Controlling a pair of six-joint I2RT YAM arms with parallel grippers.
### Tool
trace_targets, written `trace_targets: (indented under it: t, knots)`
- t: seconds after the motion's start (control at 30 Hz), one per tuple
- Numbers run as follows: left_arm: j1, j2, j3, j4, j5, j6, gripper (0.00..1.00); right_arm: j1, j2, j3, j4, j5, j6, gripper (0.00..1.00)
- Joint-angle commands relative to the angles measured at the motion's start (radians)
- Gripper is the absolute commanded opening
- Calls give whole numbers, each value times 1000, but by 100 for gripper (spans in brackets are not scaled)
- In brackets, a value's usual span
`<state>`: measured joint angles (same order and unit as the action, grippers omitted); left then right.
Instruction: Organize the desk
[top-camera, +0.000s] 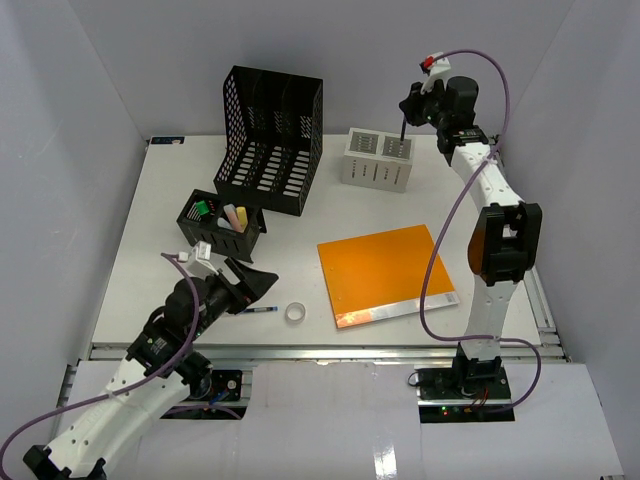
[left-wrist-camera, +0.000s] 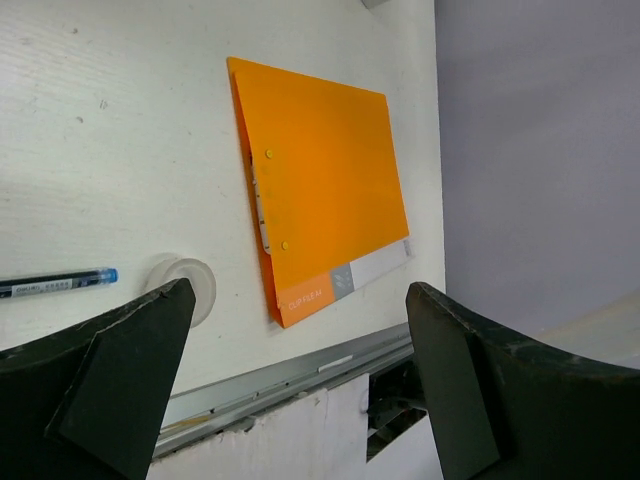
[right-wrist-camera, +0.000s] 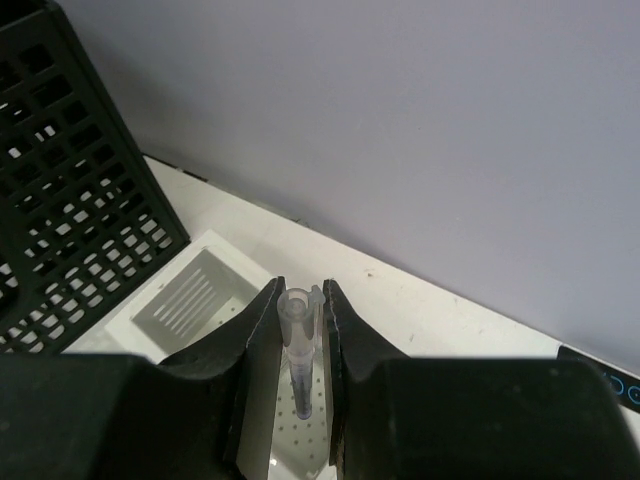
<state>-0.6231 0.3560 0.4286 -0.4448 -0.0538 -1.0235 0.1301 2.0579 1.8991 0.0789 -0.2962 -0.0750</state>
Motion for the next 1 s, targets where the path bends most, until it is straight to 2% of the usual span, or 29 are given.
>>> trace_targets:
  t: [0.0, 0.07, 0.17, 0.3, 0.4, 0.43, 0.47, 0.6, 0.63, 0.7, 0.77, 0.8, 0.83, 0.97]
  knots:
    - [0, 32, 5, -85, -42, -78, 98, 3, 52, 58, 144, 23, -9, 9]
    - [0, 52, 10, -87, -37, -57, 98, 3, 75, 56, 151, 21, -6, 14]
    - [0, 111, 39, -86, -40, -2, 98, 3, 94, 33, 150, -13, 4, 29]
    - [0, 218, 118, -83, -26, 165, 98, 2, 73, -15, 145, -79, 2, 48]
    - [0, 337, 206, -98, 34, 311, 98, 0, 17, -26, 98, -126, -41, 63]
    - [0, 379, 237, -104, 53, 357, 98, 0, -5, -26, 75, -144, -60, 69]
    - [0, 413, 265, -114, 87, 422, 98, 2, -27, -28, 33, -155, -74, 80]
    - [0, 549, 410, -123, 182, 638, 98, -8, -217, -113, -123, -324, -185, 95]
    - [0, 577, 447, -124, 211, 700, 98, -10, -267, -150, -167, -395, -217, 97]
    - [0, 627, 484, -125, 290, 859, 95, -10, -387, -224, -262, -630, -303, 97]
    - [-1, 679, 522, -152, 346, 983, 91, -6, -480, -381, -339, -823, -409, 97]
    - [-1, 687, 525, -161, 352, 1004, 91, -5, -536, -406, -342, -886, -416, 96]
    - [-1, 729, 541, -212, 355, 1120, 90, 0, -624, -540, -354, -965, -451, 92]
    - [-1, 791, 533, -337, 350, 1298, 92, 3, -808, -830, -358, -1051, -554, 90]
